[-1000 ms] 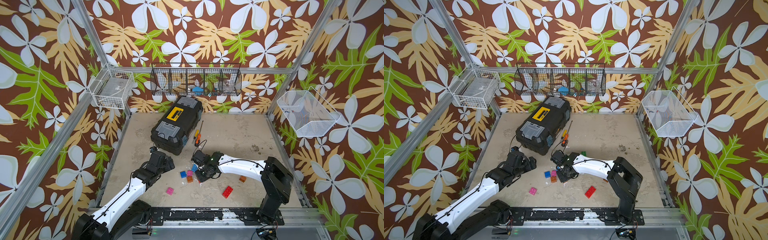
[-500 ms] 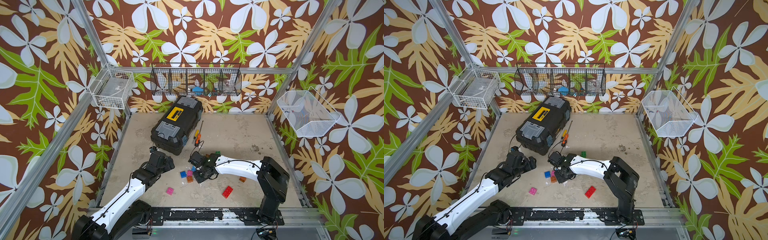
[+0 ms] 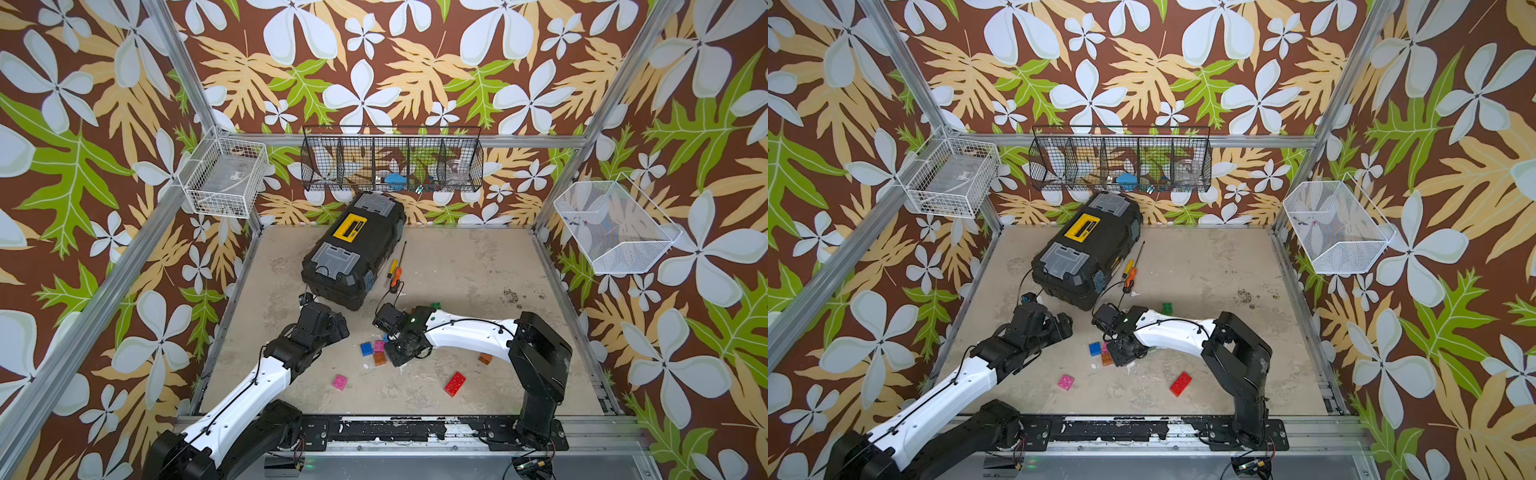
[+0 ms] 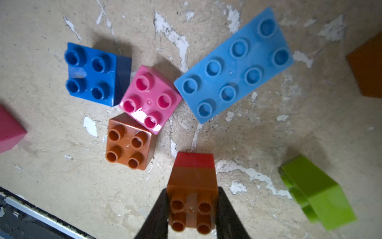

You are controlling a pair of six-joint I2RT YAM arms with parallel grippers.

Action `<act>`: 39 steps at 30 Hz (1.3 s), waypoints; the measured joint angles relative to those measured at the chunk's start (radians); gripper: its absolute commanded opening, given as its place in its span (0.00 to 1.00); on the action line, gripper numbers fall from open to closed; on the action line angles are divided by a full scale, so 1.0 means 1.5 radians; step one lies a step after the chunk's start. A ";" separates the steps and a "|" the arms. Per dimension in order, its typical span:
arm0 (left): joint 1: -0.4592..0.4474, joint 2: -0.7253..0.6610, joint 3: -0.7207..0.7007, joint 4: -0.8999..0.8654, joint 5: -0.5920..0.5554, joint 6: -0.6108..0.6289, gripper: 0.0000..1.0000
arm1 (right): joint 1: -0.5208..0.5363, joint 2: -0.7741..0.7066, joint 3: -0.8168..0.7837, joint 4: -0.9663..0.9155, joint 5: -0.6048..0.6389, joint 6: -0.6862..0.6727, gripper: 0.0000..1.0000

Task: Assemble the letter h with lego
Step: Pick up the lego brick from the center of the board, then place the lego brick at the center of the board.

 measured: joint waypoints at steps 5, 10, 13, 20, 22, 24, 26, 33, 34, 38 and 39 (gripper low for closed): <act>0.000 0.001 0.000 0.000 0.000 0.000 0.92 | -0.025 -0.055 0.047 -0.023 -0.002 -0.001 0.22; 0.000 0.001 0.000 0.000 0.000 0.000 0.92 | -0.131 -0.153 0.024 -0.026 0.009 -0.001 0.22; 0.000 0.001 -0.002 0.002 0.000 0.000 0.92 | -0.217 -0.203 -0.025 -0.024 0.020 -0.012 0.22; 0.000 0.004 -0.006 0.005 0.005 0.000 0.92 | -0.346 -0.210 -0.148 0.016 0.036 -0.048 0.22; 0.000 0.004 -0.006 0.005 0.007 0.000 0.92 | -0.351 -0.198 -0.174 0.034 0.029 -0.053 0.22; 0.000 0.004 -0.006 0.005 0.007 0.000 0.92 | -0.351 -0.185 -0.190 0.051 0.016 -0.053 0.23; 0.000 0.006 -0.007 0.005 0.008 0.000 0.92 | -0.351 -0.176 -0.202 0.067 0.013 -0.053 0.25; 0.000 0.010 -0.008 0.008 0.020 0.000 0.92 | -0.353 -0.182 -0.214 0.085 0.009 -0.056 0.42; 0.000 0.010 -0.008 0.009 0.020 0.000 0.92 | -0.353 -0.192 -0.214 0.080 0.007 -0.061 0.44; 0.000 0.011 -0.008 0.014 0.024 0.000 0.92 | -0.353 -0.250 -0.211 0.058 0.006 -0.060 0.52; 0.000 0.011 -0.008 0.015 0.024 0.000 0.92 | -0.353 -0.270 -0.216 0.054 0.004 -0.060 0.52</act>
